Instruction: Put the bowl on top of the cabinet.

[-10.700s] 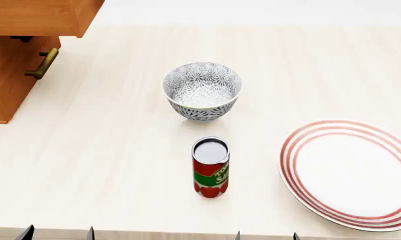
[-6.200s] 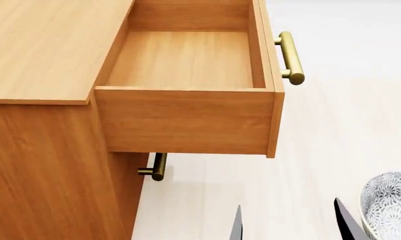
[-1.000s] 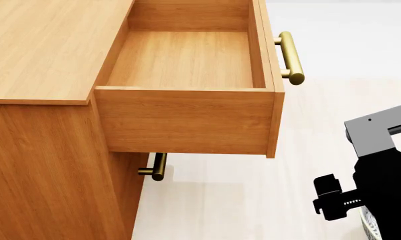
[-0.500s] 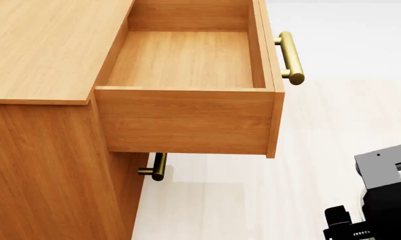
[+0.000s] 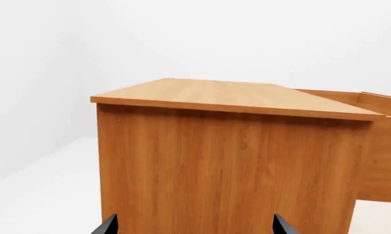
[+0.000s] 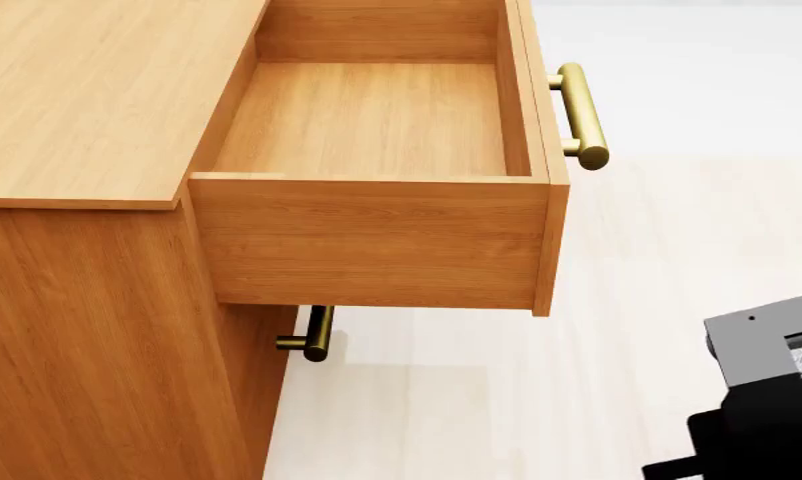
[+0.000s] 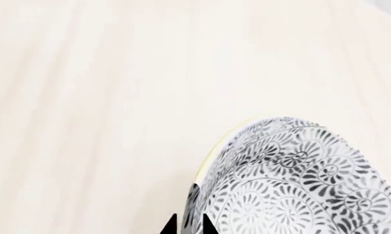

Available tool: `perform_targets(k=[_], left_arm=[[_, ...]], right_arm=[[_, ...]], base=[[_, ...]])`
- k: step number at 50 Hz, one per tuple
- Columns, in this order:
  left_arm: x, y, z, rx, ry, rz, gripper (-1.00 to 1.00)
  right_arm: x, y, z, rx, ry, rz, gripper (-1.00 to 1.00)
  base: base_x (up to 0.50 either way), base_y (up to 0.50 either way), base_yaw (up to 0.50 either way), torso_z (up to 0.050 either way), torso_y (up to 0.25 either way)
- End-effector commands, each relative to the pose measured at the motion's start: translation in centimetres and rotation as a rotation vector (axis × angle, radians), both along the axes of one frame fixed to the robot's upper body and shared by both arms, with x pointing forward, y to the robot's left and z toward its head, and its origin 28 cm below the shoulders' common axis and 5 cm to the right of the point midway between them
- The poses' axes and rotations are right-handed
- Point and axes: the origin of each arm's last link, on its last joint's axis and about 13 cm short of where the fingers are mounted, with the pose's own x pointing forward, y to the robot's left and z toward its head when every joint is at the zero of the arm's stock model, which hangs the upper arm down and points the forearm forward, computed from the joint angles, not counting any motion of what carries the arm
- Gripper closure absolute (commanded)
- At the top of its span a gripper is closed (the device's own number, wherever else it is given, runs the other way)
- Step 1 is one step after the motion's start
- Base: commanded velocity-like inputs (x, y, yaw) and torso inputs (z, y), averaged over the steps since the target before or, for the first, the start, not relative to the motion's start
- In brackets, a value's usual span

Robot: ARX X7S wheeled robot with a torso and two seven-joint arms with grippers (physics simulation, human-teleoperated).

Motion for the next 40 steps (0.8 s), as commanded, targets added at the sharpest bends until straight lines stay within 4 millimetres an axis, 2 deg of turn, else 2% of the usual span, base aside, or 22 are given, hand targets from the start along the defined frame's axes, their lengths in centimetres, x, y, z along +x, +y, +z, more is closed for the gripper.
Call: perform_targets(k=[1, 5, 6, 22, 24, 29, 40], left_arm=[[-0.1, 0.0, 0.1, 0.003, -0.004, 0.003, -1.00], [0.0, 0.0, 0.3, 0.006, -0.005, 0.005, -1.00], [0.0, 0.0, 0.3, 0.007, -0.006, 0.005, -1.00], [-0.1, 0.2, 0.0, -0.001, -0.008, 0.002, -1.00], [-0.1, 0.2, 0.0, -0.001, -0.009, 0.001, -1.00], [0.0, 0.1, 0.1, 0.003, -0.009, 0.002, -1.00], [-0.1, 0.3, 0.1, -0.007, -0.011, 0.008, -1.00]], right_arm=[[-0.3, -0.4, 1.3, -0.026, -0.025, -0.010, 1.00], [-1.1, -0.6, 3.5, -0.039, -0.052, -0.027, 1.00], [-1.2, -0.7, 2.9, -0.043, -0.061, -0.030, 1.00], [-4.6, -0.9, 12.1, -0.097, -0.203, -0.082, 1.00], [-4.7, -0.9, 13.0, -0.100, -0.215, -0.083, 1.00], [-5.1, -0.6, 16.9, -0.140, -0.265, -0.085, 1.00], [-5.9, 0.0, 22.7, -0.182, -0.367, -0.070, 1.00]], base=[[0.00, 0.00, 0.00, 0.000, 0.009], [0.00, 0.00, 0.00, 0.000, 0.000], [0.00, 0.00, 0.00, 0.000, 0.000], [0.00, 0.00, 0.00, 0.000, 0.001], [0.00, 0.00, 0.00, 0.000, 0.000], [0.00, 0.00, 0.00, 0.000, 0.000], [0.00, 0.00, 0.00, 0.000, 0.000]])
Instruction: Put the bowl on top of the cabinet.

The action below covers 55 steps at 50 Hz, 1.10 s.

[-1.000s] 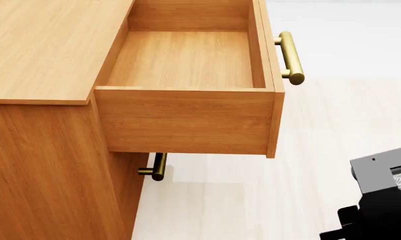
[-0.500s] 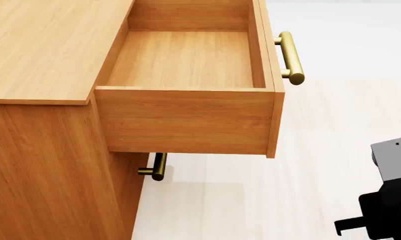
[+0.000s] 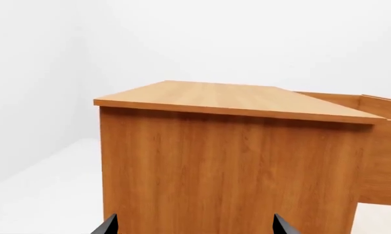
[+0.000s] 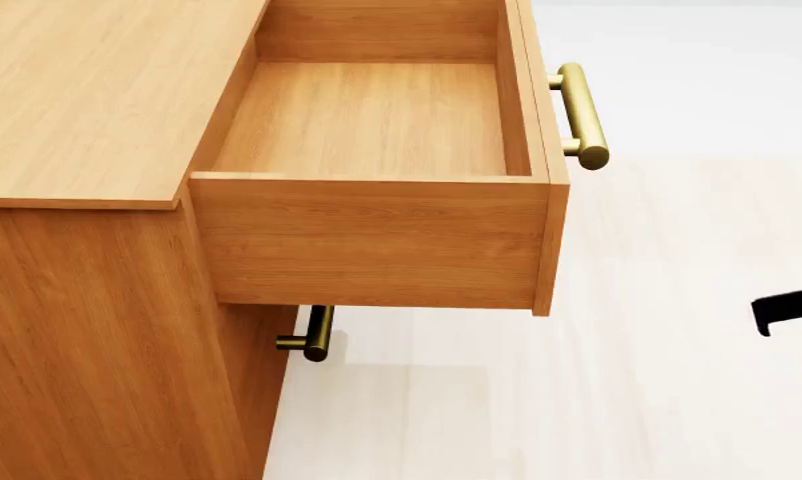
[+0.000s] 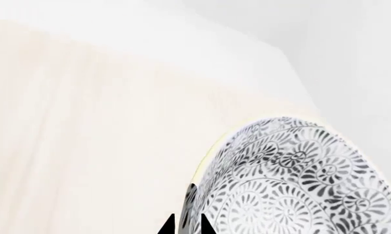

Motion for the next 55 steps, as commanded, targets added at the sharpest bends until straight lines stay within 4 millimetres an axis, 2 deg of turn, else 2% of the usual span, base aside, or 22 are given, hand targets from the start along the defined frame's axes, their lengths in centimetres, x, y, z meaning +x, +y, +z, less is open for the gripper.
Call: perform_targets(k=[1, 4, 9, 10, 12, 17, 26, 31, 39, 44, 55], left_arm=[[0.0, 0.2, 0.2, -0.007, -0.004, 0.006, -1.00], [0.1, 0.2, 0.3, -0.009, -0.005, 0.008, -1.00], [0.1, 0.2, 0.4, -0.003, -0.008, 0.011, -1.00], [0.1, 0.1, 0.4, -0.003, -0.008, 0.011, -1.00], [0.1, 0.1, 0.4, -0.001, -0.008, 0.009, -1.00], [0.3, 0.0, 0.5, 0.003, -0.010, 0.007, -1.00], [0.5, -0.2, 0.7, 0.014, -0.008, -0.001, -1.00], [0.6, -0.2, 0.6, 0.013, -0.004, -0.001, -1.00], [0.3, -0.1, 0.4, 0.014, 0.001, -0.009, -1.00], [0.1, 0.0, 0.2, 0.026, 0.000, 0.014, -1.00], [0.1, 0.3, 0.0, 0.052, 0.011, 0.049, -1.00]], right_arm=[[-1.7, 0.2, 6.7, -0.086, -0.128, -0.016, 1.00], [-1.9, 0.1, 7.7, -0.126, -0.127, -0.042, 1.00], [-2.8, 0.6, 10.9, -0.159, -0.167, -0.042, 1.00], [-2.8, 0.6, 10.9, -0.159, -0.167, -0.042, 1.00], [-3.2, 0.8, 12.5, -0.203, -0.182, -0.054, 1.00], [-3.9, 1.2, 14.9, -0.222, -0.216, -0.050, 1.00], [-3.1, 3.2, 18.9, -0.257, -0.281, 0.007, 1.00], [-1.7, 6.1, 21.4, -0.321, -0.290, 0.087, 1.00], [-0.2, 9.6, 23.3, -0.360, -0.309, 0.173, 1.00], [0.3, 12.0, 25.3, -0.374, -0.356, 0.252, 1.00], [1.6, 17.2, 27.3, -0.415, -0.397, 0.406, 1.00]], base=[[0.00, 0.00, 0.00, 0.000, 0.000], [0.00, 0.00, 0.00, 0.000, 0.003], [0.00, 0.00, 0.00, 0.000, 0.000], [0.00, 0.00, 0.00, 0.000, 0.000], [0.00, 0.00, 0.00, 0.000, 0.000], [0.00, 0.00, 0.00, 0.000, 0.000], [0.00, 0.00, 0.00, 0.000, 0.000], [0.00, 0.00, 0.00, 0.000, 0.000], [0.00, 0.00, 0.00, 0.000, 0.001], [0.00, 0.00, 0.00, 0.000, 0.000], [0.00, 0.00, 0.00, 0.000, 0.001]])
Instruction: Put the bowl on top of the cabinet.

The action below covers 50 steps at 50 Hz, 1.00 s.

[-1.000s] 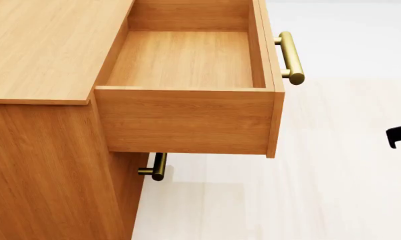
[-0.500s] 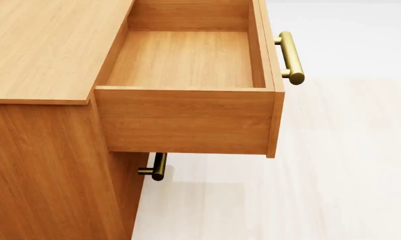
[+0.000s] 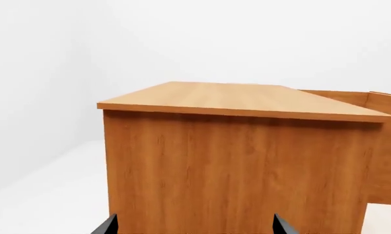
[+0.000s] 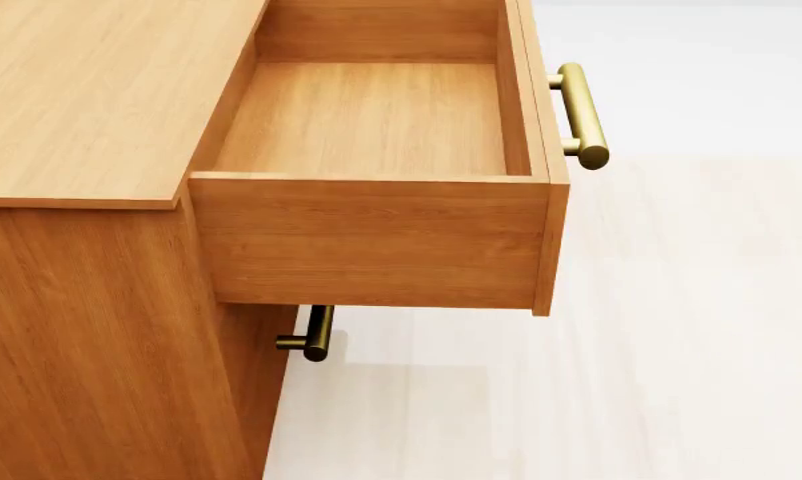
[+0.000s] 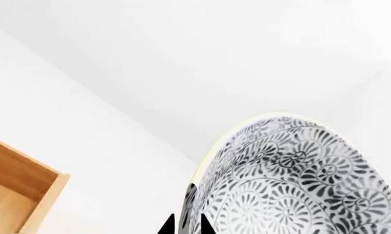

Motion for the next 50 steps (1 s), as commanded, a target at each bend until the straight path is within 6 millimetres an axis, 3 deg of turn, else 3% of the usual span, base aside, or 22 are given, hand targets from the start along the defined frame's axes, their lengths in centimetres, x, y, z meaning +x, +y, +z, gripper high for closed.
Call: perform_targets(k=[1, 7, 19, 33, 41, 50], left_arm=[[-0.1, 0.3, -0.1, 0.032, 0.011, 0.030, -1.00], [0.2, 0.3, 0.1, 0.051, 0.013, 0.033, -1.00], [0.5, 0.1, 0.4, 0.086, 0.025, 0.022, -1.00], [0.8, -0.1, 0.4, 0.093, 0.033, -0.001, -1.00], [0.8, -0.2, 0.1, 0.092, 0.037, -0.010, -1.00], [1.0, -0.2, -0.3, 0.088, 0.047, -0.016, -1.00]], right_arm=[[0.5, 5.5, 2.2, -0.111, -0.031, 0.126, 1.00], [0.1, 7.4, 1.9, -0.127, -0.047, 0.215, 1.00], [-0.5, 8.8, 1.9, -0.125, -0.050, 0.369, 1.00], [0.6, 11.1, -0.3, -0.169, 0.012, 0.473, 1.00], [1.4, 12.4, -2.6, -0.239, 0.076, 0.496, 1.00], [1.3, 13.6, -4.1, -0.294, 0.109, 0.554, 1.00]], base=[[0.00, 0.00, 0.00, 0.000, 0.000], [0.00, 0.00, 0.00, 0.000, 0.000], [0.00, 0.00, 0.00, 0.000, 0.000], [0.00, 0.00, 0.00, 0.000, 0.001], [0.00, 0.00, 0.00, 0.000, 0.000], [0.00, 0.00, 0.00, 0.000, 0.001]])
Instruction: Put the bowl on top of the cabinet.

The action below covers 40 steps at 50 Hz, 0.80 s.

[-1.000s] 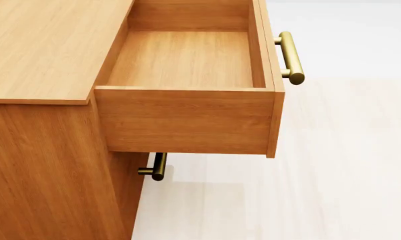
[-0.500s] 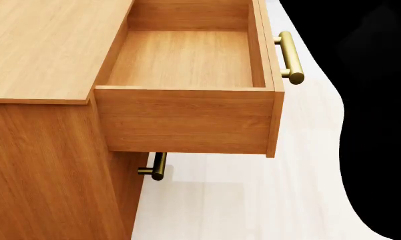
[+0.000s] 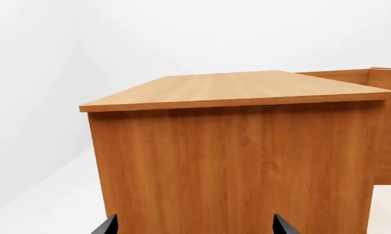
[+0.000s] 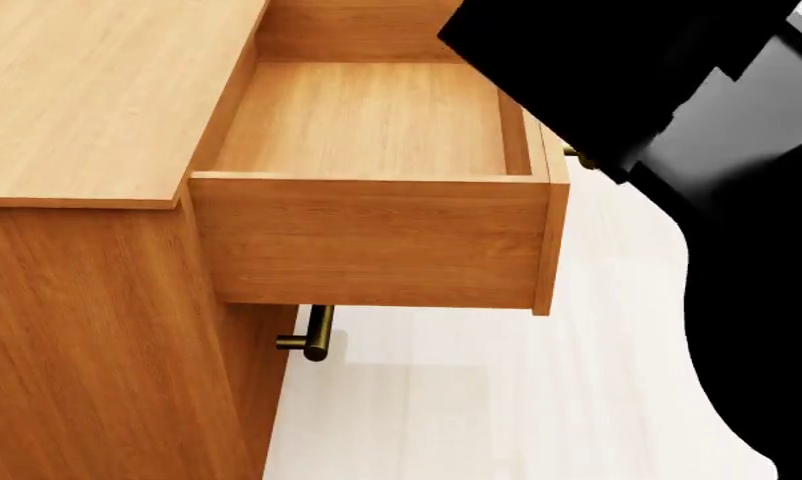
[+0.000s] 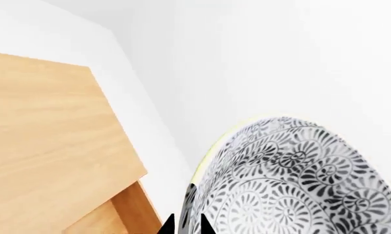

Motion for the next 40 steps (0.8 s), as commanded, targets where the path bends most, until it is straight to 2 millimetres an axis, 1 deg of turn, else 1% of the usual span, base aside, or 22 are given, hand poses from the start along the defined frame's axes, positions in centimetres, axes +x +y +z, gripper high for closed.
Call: perform_targets(k=[1, 8, 14, 23, 32, 40], left_arm=[[0.2, -0.1, -0.4, -0.004, 0.011, -0.009, -1.00], [0.1, 0.0, -0.4, -0.003, 0.007, -0.008, -1.00], [0.3, -0.2, -0.7, -0.003, 0.015, -0.015, -1.00], [0.6, -0.1, -1.0, -0.008, 0.023, -0.013, -1.00], [0.3, 0.1, -0.7, -0.013, 0.013, -0.001, -1.00], [0.2, 0.2, -0.8, -0.014, 0.013, -0.001, -1.00]], right_arm=[[0.0, 1.4, -1.9, -0.080, 0.013, 0.045, 1.00], [-0.6, 2.3, -2.5, -0.124, 0.016, 0.094, 1.00], [-1.0, 2.8, -2.7, -0.154, 0.014, 0.139, 1.00], [-1.1, 3.2, -3.0, -0.177, 0.016, 0.172, 1.00], [-1.7, 3.7, -3.2, -0.196, 0.020, 0.213, 1.00], [-2.1, 4.0, -3.3, -0.207, 0.017, 0.238, 1.00]], base=[[0.00, 0.00, 0.00, 0.000, 0.000], [0.00, 0.00, 0.00, 0.000, 0.000], [0.00, 0.00, 0.00, 0.000, 0.000], [0.00, 0.00, 0.00, 0.000, 0.001], [0.00, 0.00, 0.00, 0.000, 0.000], [0.00, 0.00, 0.00, 0.000, 0.001]])
